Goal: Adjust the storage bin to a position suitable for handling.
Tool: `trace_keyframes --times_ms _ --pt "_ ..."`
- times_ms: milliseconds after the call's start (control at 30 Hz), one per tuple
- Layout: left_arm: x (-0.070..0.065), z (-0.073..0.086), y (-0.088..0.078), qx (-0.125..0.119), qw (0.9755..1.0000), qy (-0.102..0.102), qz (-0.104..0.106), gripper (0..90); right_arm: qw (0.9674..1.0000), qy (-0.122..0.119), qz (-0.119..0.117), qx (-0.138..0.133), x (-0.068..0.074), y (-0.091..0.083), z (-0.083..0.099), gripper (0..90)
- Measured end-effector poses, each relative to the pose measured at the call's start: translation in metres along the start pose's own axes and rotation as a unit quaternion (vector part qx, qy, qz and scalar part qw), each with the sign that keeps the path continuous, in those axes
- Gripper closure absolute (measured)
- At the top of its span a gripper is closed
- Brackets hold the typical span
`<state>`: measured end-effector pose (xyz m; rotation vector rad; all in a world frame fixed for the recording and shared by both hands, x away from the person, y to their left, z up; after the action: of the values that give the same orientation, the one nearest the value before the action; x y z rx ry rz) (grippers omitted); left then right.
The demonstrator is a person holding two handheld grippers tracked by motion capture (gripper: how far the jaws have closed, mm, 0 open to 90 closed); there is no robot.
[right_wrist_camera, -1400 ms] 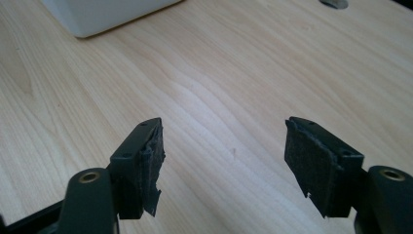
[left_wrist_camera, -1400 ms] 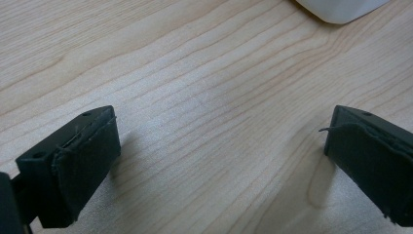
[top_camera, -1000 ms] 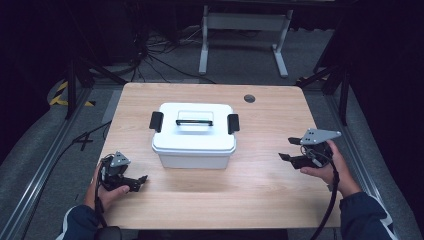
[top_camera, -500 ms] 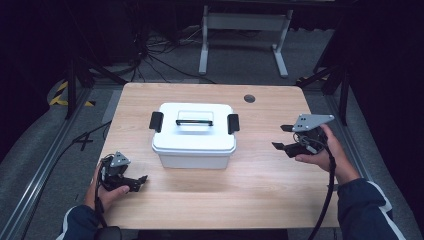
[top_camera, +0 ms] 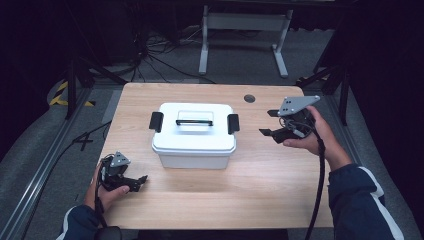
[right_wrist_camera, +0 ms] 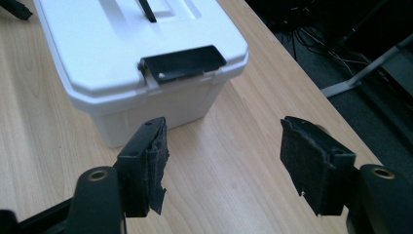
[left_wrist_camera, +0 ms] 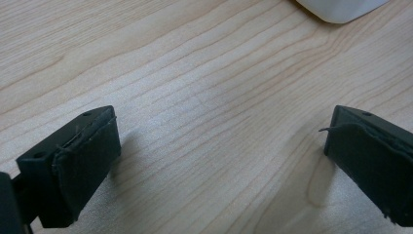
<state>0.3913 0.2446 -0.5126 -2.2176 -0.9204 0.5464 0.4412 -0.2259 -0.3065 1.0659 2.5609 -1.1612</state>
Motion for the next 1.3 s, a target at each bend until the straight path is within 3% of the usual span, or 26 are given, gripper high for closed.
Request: trace_keyframes --times_ms 400,833,1300 --pt "0.0 0.0 0.0 -0.001 1.0 0.0 0.001 0.2 0.9995 -0.023 -0.019 -0.001 0.009 0.018 -0.034 35.4" --pt "0.0 0.0 0.0 0.0 1.0 -0.001 0.002 0.2 0.9967 -0.069 -0.038 0.016 0.028 0.042 -0.07 38.7" --pt "0.0 0.0 0.0 -0.001 1.0 0.001 0.001 0.2 0.9932 -0.092 -0.06 0.037 0.043 0.07 -0.087 41.0"
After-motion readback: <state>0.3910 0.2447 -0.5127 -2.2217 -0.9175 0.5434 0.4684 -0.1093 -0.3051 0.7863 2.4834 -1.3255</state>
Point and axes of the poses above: each handheld gripper's, and its own axes: y roughly forward along the jaws, z roughly out of its underside, x roughly to its left, the point moved 4 cm from there along y, roughly forward along the jaws, and after that the axes turned 8 degrees about z, right-handed, at the moved point
